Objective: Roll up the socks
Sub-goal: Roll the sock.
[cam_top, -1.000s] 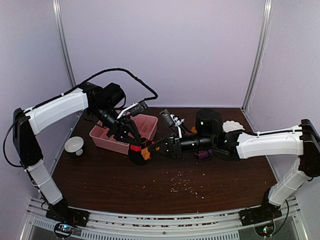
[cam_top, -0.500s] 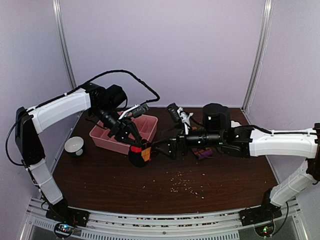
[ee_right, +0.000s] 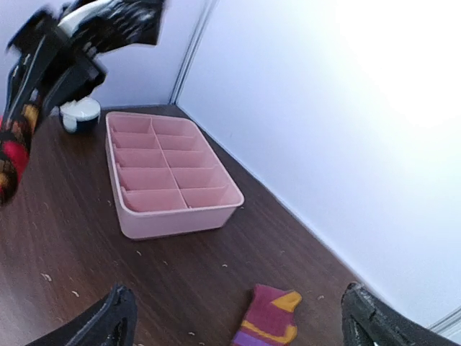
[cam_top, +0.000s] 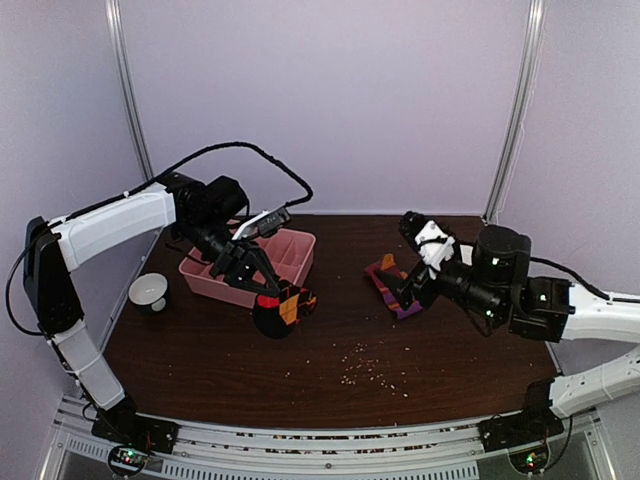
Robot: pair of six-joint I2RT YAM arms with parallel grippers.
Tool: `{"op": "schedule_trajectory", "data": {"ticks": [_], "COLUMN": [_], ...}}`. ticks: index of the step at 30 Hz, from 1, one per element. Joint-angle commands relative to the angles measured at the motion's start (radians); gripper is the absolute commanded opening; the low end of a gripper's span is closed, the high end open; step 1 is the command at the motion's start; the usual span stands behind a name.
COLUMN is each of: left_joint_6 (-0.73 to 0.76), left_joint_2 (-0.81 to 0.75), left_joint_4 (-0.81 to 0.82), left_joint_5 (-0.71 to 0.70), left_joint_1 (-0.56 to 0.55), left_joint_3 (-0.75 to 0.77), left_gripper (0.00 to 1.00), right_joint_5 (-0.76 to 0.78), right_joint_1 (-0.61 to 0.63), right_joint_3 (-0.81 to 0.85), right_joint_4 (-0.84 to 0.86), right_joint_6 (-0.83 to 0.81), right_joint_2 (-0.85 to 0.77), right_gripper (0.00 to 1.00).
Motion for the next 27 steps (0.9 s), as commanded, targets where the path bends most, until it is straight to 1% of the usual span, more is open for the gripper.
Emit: {"op": "schedule_trajectory", "data": {"ticks": [1, 2, 3, 5, 9, 17, 23, 27], "left_joint_6": [-0.066, -0.081, -0.092, -0.124, -0.161, -0.196, -0.207, -0.212], "left_joint_2": [-0.041, -0.042, -0.040, -0.038, -0.035, -0.030, -0.030, -0.030], "left_joint_4": [0.077, 0.092, 0.106, 0.142, 0.179, 0.209, 0.213, 0.214], "left_joint_5": [0.064, 0.069, 0.077, 0.087, 0.094, 0.127, 0.146, 0.155], "left_joint_1": [0.019, 0.021, 0.022, 0.022, 0.022, 0.021, 0.022, 0.021], "left_joint_3": [-0.046, -0.058, -0.069, -0.094, -0.120, -0.143, -0.146, -0.148], "left_gripper": [0.00, 0.00, 0.00, 0.00, 0.00, 0.00, 0.00, 0.00], "right_joint_5": [0.352, 0.387, 0.418, 0.430, 0.408, 0.398, 0.414, 0.433], "right_joint_1": [0.194, 0.225, 0.252, 0.302, 0.365, 0.410, 0.423, 0.427], "right_joint_3": [-0.083, -0.074, -0.072, -0.076, -0.014, 0.141, 0.174, 0.194], "right_joint_4": [0.131, 0.116, 0.139, 0.205, 0.232, 0.244, 0.258, 0.295], "right_joint_6": [-0.613, -0.690, -0.751, -0.864, -0.978, -1.167, -1.272, -1.346], "right_joint_2": [0.036, 0.058, 0.081, 0.111, 0.212, 0.404, 0.472, 0.510], "right_gripper": [0.99, 1.00, 0.99, 1.00, 1.00, 0.99, 0.93, 0.85]}}
